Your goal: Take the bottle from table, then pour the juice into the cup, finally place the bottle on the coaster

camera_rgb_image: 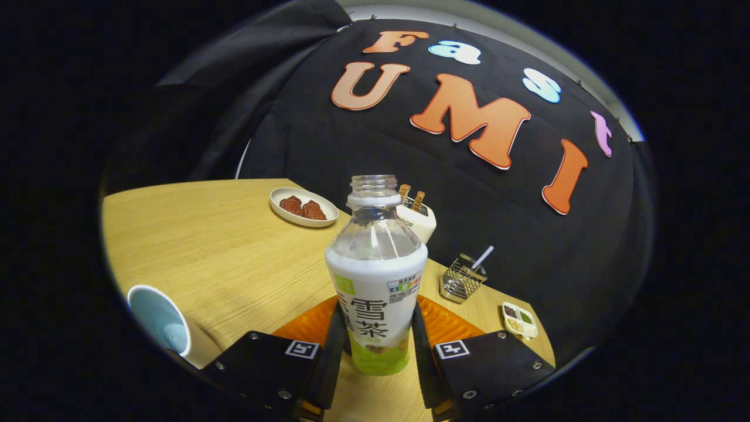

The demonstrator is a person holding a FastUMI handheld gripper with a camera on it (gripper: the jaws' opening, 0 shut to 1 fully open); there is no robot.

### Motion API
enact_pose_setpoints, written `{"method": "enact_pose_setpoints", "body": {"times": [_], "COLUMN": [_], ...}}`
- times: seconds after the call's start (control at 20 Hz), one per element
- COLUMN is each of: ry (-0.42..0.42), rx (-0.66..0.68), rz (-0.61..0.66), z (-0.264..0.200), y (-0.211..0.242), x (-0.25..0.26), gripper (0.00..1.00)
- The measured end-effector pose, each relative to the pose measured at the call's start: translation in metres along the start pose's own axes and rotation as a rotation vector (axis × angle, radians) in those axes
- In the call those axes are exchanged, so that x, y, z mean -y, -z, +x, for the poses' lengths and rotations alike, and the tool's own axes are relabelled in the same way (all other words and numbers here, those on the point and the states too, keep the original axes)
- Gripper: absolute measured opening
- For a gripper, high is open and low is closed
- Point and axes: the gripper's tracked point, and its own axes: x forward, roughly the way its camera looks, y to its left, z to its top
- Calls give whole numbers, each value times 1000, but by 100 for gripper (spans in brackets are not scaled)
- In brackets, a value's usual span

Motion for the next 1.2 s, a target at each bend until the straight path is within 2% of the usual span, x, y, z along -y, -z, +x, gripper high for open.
{"method": "enact_pose_setpoints", "body": {"times": [0.2, 0.75, 1.0, 1.2], "ry": [8, 6, 17, 3], "rx": [18, 6, 11, 14], "rz": [142, 312, 337, 352], "z": [16, 38, 39, 38], "y": [-5, 14, 18, 18], "x": [9, 19, 23, 24], "gripper": [57, 59, 60, 64]}}
